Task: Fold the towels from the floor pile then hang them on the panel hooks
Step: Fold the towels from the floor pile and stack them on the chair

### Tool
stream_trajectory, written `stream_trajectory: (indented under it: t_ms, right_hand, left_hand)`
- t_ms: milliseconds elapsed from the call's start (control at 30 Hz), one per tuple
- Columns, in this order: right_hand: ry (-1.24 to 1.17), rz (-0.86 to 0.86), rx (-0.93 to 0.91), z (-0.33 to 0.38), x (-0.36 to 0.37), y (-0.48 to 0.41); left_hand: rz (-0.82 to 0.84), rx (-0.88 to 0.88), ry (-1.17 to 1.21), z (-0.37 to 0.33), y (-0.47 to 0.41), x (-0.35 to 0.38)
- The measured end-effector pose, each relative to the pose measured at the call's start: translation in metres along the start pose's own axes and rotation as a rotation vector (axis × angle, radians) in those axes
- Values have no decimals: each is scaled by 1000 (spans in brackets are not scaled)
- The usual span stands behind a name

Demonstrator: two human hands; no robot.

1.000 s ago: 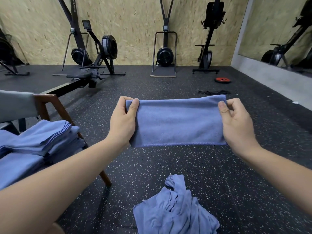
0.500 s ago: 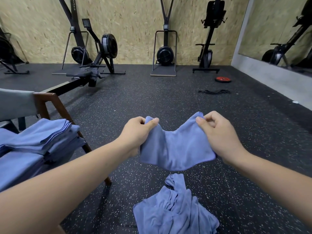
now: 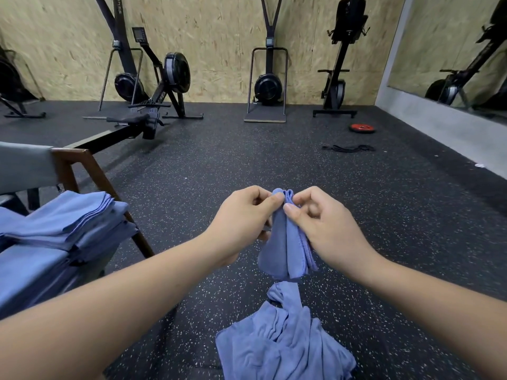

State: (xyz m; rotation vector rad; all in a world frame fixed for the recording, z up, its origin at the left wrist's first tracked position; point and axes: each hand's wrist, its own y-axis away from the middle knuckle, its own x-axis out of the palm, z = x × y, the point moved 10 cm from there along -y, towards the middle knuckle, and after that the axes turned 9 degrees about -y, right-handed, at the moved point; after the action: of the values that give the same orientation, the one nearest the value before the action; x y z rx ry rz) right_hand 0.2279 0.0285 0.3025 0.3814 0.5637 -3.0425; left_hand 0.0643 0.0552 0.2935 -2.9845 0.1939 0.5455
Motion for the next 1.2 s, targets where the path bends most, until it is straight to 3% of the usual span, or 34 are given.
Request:
stream_trajectory:
  t_ms: [133, 233, 300, 467, 567, 667, 767, 867, 967, 1200]
  right_hand:
    - [-246, 122, 69, 0, 14, 6]
    - [-285, 199, 93, 3, 19, 9]
    - [-194, 179, 53, 6, 13, 8]
    - [253, -60, -180, 23, -26, -4]
    - [184, 80, -2, 0, -27, -16]
    - [-42, 265, 200, -27, -17, -13]
    - [-228, 266, 240, -31, -16, -11]
    - [-283, 156, 204, -25, -25, -14]
    - [-139, 112, 141, -16, -31, -15]
    - [133, 242, 30, 4, 2, 0]
  left_hand:
    - [-2, 53, -151, -3, 1, -8]
    - [60, 94, -176, -5, 1, -7]
    - [75, 124, -175, -8, 0, -10]
    - [151, 159, -98, -15, -2, -16]
    - [240, 180, -14, -23, 1, -17]
    - [288, 190, 65, -26, 3, -18]
    - [285, 167, 89, -21, 0, -22]
    - [267, 166, -70, -15, -3, -28]
    - [305, 153, -292, -10, 1, -22]
    - [266, 267, -485, -22, 12, 5]
